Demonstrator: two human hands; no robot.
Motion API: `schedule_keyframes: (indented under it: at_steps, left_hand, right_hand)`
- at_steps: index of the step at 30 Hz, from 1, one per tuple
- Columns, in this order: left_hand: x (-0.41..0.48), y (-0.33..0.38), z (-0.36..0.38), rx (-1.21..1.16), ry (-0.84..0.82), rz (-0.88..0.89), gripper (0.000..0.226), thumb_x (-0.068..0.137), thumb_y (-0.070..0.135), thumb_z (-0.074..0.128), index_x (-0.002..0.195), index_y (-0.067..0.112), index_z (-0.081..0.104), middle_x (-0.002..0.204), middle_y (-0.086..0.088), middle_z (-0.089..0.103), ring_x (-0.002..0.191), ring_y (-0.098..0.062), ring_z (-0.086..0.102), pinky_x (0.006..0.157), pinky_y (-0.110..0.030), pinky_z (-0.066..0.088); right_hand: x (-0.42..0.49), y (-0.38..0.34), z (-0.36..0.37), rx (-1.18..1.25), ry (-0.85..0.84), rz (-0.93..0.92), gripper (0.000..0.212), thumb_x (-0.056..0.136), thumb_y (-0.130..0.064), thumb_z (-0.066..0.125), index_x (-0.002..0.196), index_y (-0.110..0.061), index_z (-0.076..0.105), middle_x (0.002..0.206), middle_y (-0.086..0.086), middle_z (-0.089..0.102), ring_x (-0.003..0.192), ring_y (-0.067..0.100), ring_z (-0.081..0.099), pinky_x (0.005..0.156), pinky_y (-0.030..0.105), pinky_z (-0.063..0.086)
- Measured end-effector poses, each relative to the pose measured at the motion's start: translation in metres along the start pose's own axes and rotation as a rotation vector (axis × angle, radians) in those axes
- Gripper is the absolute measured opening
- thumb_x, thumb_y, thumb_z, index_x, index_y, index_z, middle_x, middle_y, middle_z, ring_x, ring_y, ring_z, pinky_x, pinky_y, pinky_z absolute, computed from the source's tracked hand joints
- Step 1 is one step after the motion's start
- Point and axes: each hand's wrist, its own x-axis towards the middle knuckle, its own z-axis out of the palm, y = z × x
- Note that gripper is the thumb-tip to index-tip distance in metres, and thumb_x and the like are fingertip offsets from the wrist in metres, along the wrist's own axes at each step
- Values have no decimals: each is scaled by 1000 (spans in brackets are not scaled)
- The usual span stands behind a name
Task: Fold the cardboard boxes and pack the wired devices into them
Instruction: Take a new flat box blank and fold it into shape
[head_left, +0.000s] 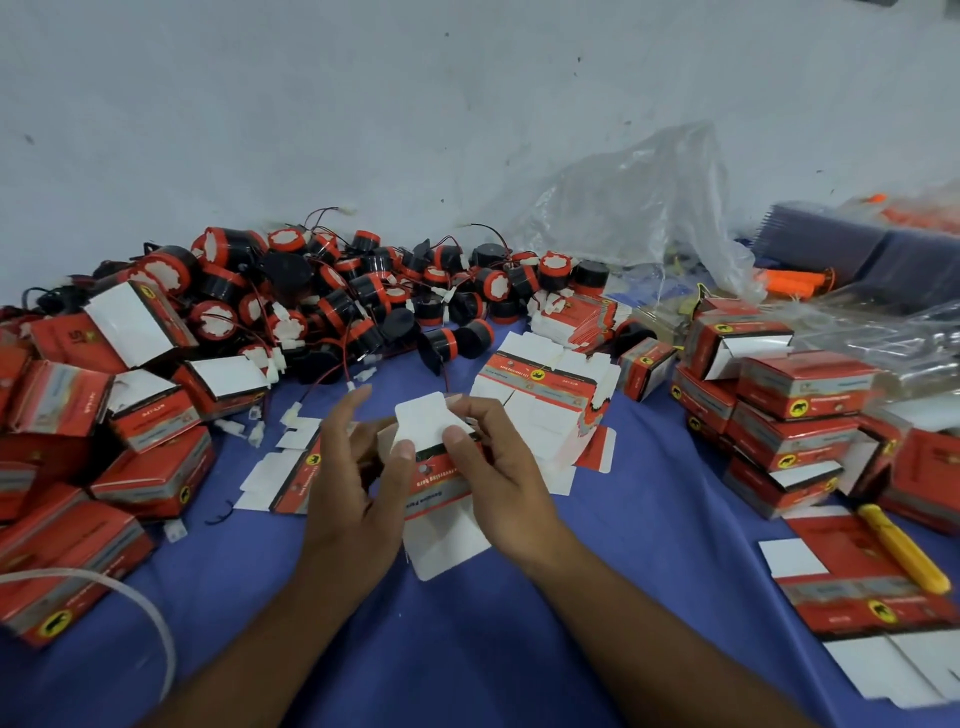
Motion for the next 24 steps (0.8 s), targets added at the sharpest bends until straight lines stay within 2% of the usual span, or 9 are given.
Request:
schedule_keyframes:
  at_steps: [2, 4, 8, 10, 14, 16, 18, 21, 24]
  left_hand:
    - [2, 1, -1, 157, 6, 89, 46, 91, 48, 52, 133, 28, 48, 108, 17, 65, 98, 0, 64, 79, -9, 48]
    - [2, 2, -2, 355, 18, 276, 34, 94, 39, 54, 112, 11, 63, 100, 23, 62, 94, 7, 57, 81, -4, 40]
    - [0, 7, 6, 536, 47, 579, 27, 91, 25, 62, 80, 1, 66, 87, -1, 62, 90, -1, 46, 90, -9, 35]
    - [-2, 8, 8, 530, -25, 598, 28, 93, 26, 61, 84, 0, 67, 86, -2, 63, 89, -5, 47, 90, -12, 36]
    - [-11, 10, 4, 423, -176, 467, 39, 103, 36, 42, 131, 11, 54, 117, 5, 61, 109, -7, 56, 96, -18, 41]
    - [-13, 12, 7, 339, -151, 383, 35, 100, 34, 47, 130, 17, 56, 118, 7, 62, 112, -3, 57, 93, -20, 46]
    - [-12, 12, 12, 284, -137, 322, 30, 91, 31, 56, 118, 18, 61, 120, 2, 57, 110, -10, 57, 87, -27, 50]
    - [-9, 7, 9, 205, -223, 109, 41, 83, 43, 59, 121, 28, 57, 137, 7, 49, 129, -14, 47, 100, -32, 45]
    - [-11, 3, 4, 133, -369, 48, 55, 82, 51, 66, 129, 25, 53, 139, 12, 50, 131, -15, 48, 104, -33, 45]
  right_hand:
    - [0, 0, -2, -56, -10, -10, 26, 107, -18, 47, 131, -16, 56, 130, 1, 61, 115, 15, 60, 101, 37, 50]
    - [-1, -1, -1, -83, 14, -17, 27, 107, -18, 46, 132, -19, 57, 132, -4, 60, 120, 12, 57, 105, 38, 47]
    - [-3, -1, 3, -141, 73, 41, 19, 107, -31, 44, 112, -46, 53, 123, -17, 60, 120, 10, 54, 106, 45, 44]
    - [-3, 0, 3, -123, 91, 114, 7, 104, -41, 45, 99, -41, 51, 110, -19, 61, 110, 10, 58, 102, 49, 46]
    - [3, 0, -8, 187, 63, 291, 28, 83, -49, 58, 94, -24, 56, 96, -7, 66, 93, 12, 63, 93, 43, 54]
    - [5, -1, -14, 339, 14, 329, 28, 77, -41, 60, 92, -18, 58, 97, -5, 69, 90, 17, 64, 83, 40, 53]
    - [5, 0, -16, 383, -15, 337, 28, 74, -34, 60, 92, -13, 59, 106, -5, 71, 92, 21, 65, 83, 43, 53]
    - [4, 0, -17, 377, -35, 328, 46, 69, -39, 64, 102, -8, 59, 122, 3, 66, 97, 22, 64, 82, 39, 53]
    - [2, -1, -17, 397, -73, 292, 46, 69, -47, 69, 97, -12, 56, 128, 5, 63, 97, 19, 64, 78, 33, 52]
